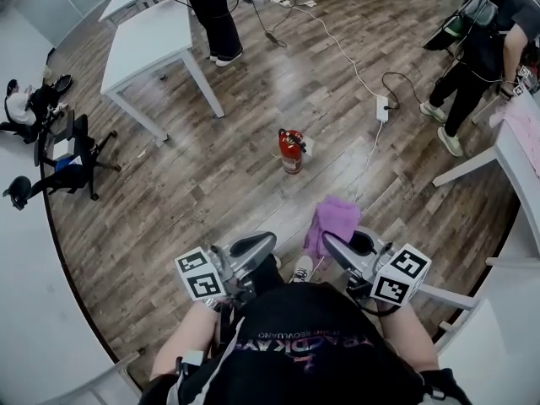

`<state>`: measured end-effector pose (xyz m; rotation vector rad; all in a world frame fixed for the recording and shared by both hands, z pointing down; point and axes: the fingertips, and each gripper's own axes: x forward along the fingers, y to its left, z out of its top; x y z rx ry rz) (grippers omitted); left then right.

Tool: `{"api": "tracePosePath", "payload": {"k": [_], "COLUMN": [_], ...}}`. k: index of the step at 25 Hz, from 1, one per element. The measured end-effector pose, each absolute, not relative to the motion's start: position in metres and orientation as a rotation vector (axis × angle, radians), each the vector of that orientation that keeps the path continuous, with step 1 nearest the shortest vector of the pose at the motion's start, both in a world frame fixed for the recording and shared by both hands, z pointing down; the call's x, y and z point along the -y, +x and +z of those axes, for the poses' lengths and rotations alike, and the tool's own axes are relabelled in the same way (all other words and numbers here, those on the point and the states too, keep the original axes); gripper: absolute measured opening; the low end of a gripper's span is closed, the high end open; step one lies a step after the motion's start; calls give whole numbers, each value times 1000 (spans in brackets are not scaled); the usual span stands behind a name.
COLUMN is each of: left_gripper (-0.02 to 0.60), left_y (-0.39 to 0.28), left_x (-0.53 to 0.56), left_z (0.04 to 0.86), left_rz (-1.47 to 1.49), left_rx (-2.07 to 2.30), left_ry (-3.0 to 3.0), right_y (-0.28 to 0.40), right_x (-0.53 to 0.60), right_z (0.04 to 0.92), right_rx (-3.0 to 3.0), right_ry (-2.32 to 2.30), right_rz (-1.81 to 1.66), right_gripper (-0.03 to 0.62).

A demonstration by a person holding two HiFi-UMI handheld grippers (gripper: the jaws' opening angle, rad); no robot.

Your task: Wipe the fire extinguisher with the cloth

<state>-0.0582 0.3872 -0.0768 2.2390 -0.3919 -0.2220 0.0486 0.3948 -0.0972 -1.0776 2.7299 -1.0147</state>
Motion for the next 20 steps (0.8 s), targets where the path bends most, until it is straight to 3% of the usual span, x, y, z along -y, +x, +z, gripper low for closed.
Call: {"api": "tracePosePath", "payload": {"k": [20], "left_gripper": [-3], "left_y": [-106], "left_x": [-233], "left_z": [-45], "left_rz": [-244], "left_rx": [439], "left_ry": [2167], "right_y": [45], "right_x": [-219], "right_z": [-88], "right_rx": [-2828], "right_ry": [-1196], "right_rz": [-1044], "right_gripper": [80]}}
